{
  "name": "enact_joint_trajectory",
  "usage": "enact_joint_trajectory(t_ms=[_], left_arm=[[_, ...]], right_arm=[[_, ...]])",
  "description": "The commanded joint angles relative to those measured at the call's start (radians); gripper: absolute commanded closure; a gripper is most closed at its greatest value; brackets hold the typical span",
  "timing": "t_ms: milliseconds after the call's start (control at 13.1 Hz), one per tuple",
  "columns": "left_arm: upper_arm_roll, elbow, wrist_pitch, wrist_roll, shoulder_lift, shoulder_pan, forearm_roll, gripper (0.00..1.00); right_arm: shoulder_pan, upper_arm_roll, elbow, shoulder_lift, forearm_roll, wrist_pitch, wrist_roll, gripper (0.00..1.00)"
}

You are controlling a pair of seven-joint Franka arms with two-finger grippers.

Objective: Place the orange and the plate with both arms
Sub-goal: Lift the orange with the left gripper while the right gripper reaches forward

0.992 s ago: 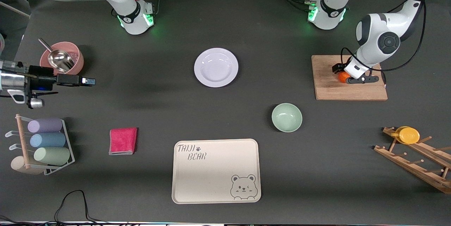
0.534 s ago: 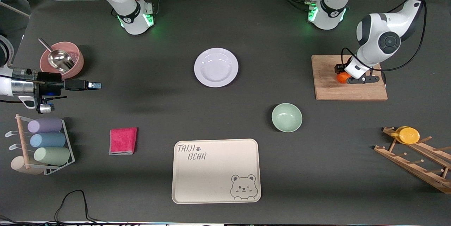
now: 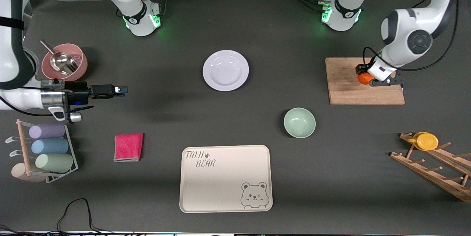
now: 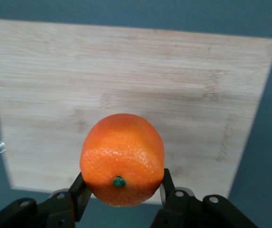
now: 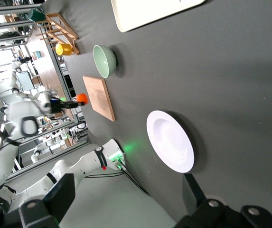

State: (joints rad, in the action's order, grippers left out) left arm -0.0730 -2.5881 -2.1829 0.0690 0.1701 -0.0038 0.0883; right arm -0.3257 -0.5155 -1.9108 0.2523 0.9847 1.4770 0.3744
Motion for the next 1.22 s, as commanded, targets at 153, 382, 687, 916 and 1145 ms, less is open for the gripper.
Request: enact_joint_trajectory(t_ms=[153, 382, 687, 916, 1145], left_arm=[[0.01, 0.508, 0.58, -0.035, 0.039, -0.016, 0.013, 1.0], [0.025, 0.883, 0.886, -0.043, -0.07, -0.041, 0.001, 1.0], [0.039, 1.065, 0.977, -0.043, -0.123, -0.087, -0.031, 1.0], [0.152, 1.069, 0.973, 0.103, -0.121, -0.091, -0.109, 1.0], [0.353, 1.069, 0.889, 0.396, -0.149, -0.093, -0.168, 1.0]], right_arm=[[-0.009, -0.014, -0.144, -0.005, 0.063, 0.031, 0.193, 0.0], [-0.003, -0.02, -0.169, -0.002, 0.071, 0.032, 0.204, 0.0], [-0.022, -0.015, -0.192, 0.022, 0.109, 0.106, 0.205, 0.0], [-0.032, -0.015, -0.255, 0.019, 0.111, 0.16, 0.305, 0.0], [-0.047, -0.015, -0.301, -0.001, 0.118, 0.192, 0.369, 0.0]])
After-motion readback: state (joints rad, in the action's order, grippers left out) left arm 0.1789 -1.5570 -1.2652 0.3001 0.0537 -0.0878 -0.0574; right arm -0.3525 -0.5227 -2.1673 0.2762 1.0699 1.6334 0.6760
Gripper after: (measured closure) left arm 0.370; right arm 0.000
